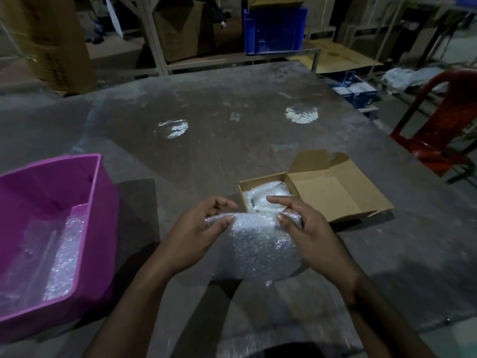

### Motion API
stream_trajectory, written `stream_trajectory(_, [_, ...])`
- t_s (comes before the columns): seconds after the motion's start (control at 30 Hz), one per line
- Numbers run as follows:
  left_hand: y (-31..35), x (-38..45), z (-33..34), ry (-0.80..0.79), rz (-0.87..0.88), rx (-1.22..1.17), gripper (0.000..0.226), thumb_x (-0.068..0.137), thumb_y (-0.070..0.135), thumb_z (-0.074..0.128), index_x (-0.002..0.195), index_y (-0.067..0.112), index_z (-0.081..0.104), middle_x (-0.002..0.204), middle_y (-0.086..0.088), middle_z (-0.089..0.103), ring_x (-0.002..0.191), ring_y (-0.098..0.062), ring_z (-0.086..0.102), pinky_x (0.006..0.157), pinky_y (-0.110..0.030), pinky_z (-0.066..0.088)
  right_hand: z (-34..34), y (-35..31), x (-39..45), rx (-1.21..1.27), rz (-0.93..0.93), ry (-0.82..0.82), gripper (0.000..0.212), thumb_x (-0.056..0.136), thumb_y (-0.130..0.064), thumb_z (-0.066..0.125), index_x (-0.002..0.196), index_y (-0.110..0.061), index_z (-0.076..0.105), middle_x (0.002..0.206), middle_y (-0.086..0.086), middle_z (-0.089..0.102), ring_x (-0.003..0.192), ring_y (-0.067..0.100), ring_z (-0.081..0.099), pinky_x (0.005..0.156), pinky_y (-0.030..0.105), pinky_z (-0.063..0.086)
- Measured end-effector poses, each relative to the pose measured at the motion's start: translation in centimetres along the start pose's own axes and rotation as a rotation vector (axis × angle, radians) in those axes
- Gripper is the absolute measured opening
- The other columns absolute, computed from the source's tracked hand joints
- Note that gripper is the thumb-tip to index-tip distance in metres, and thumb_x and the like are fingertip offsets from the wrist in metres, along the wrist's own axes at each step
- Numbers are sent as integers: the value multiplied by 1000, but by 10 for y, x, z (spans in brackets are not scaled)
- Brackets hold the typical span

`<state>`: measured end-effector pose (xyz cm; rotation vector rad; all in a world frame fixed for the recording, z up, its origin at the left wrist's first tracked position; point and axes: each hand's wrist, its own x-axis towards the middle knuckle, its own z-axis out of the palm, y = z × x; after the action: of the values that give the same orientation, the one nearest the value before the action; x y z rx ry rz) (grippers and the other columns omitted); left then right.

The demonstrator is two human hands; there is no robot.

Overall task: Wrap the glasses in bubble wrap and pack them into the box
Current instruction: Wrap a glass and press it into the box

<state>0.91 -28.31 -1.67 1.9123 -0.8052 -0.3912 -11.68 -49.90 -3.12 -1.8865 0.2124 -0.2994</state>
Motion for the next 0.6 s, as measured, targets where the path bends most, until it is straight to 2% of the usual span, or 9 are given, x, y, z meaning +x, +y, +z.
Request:
stream_trajectory(0.07, [-2, 1, -3, -10, -3, -12, 12, 101, 27, 58, 108, 36, 60, 95, 13, 68, 83, -8, 68, 78, -30, 54, 5, -2, -1, 6, 14, 7, 28, 104, -19, 53, 120, -34, 70, 122, -25, 66, 113, -1, 62, 92, 19, 48])
stream_trajectory(0.2, [-2, 3, -7, -61, 19, -31, 25, 105, 13, 52, 100, 29, 71, 86, 16, 66, 75, -2, 59, 72, -19, 48, 11, -5, -2, 44, 77, 44, 19, 94, -26, 70, 113, -28, 74, 114, -18, 70, 105, 0, 67, 86, 24, 55])
stream_trajectory(0.27, [-2, 4, -10, -77, 11, -45, 27, 104, 14, 53, 102, 30, 74, 92, 15, 71, 80, 0, 62, 73, -16, 48, 13, -6, -3, -14, 86, 57, 23, 88, -30, 77, 110, -28, 74, 114, -15, 70, 105, 3, 67, 89, 33, 57])
stream_trajectory(0.33, [-1, 3, -13, -111, 22, -37, 22, 102, 20, 58, 104, 34, 75, 103, 14, 73, 90, -4, 67, 76, -17, 50, 14, -7, -3, -75, 72, 81, 15, 89, -30, 76, 104, -28, 75, 109, -15, 70, 104, 4, 66, 91, 38, 57])
stream_trajectory(0.4, [-1, 0, -16, -132, 28, -53, 16, 95, 25, 69, 107, 35, 74, 108, 14, 72, 95, -6, 69, 75, -18, 52, 17, -7, -3, -126, 44, 116, 8, 90, -31, 74, 97, -29, 75, 105, -15, 67, 102, 1, 63, 92, 31, 53])
stream_trajectory(0.5, [-2, -3, -16, -117, 13, -133, 26, 82, 23, 84, 105, 29, 74, 103, 13, 74, 84, -2, 68, 69, -17, 51, 22, -10, -1, -197, 15, 132, 3, 92, -34, 70, 93, -33, 72, 106, -14, 60, 103, -4, 57, 88, 9, 43])
stream_trajectory(0.53, [-2, -4, -16, -112, 12, -143, 28, 80, 22, 86, 104, 29, 74, 101, 12, 74, 82, -2, 68, 68, -18, 51, 24, -11, 0, -229, -2, 131, 3, 92, -34, 69, 94, -34, 72, 106, -14, 58, 103, -5, 56, 86, 6, 41])
stream_trajectory(0.6, [-4, -4, -18, -106, 18, -160, 26, 81, 22, 85, 103, 29, 74, 100, 10, 74, 81, -3, 67, 68, -20, 51, 25, -11, 3, -277, -42, 121, 8, 95, -32, 66, 96, -29, 74, 102, -15, 60, 101, -3, 57, 85, 8, 41])
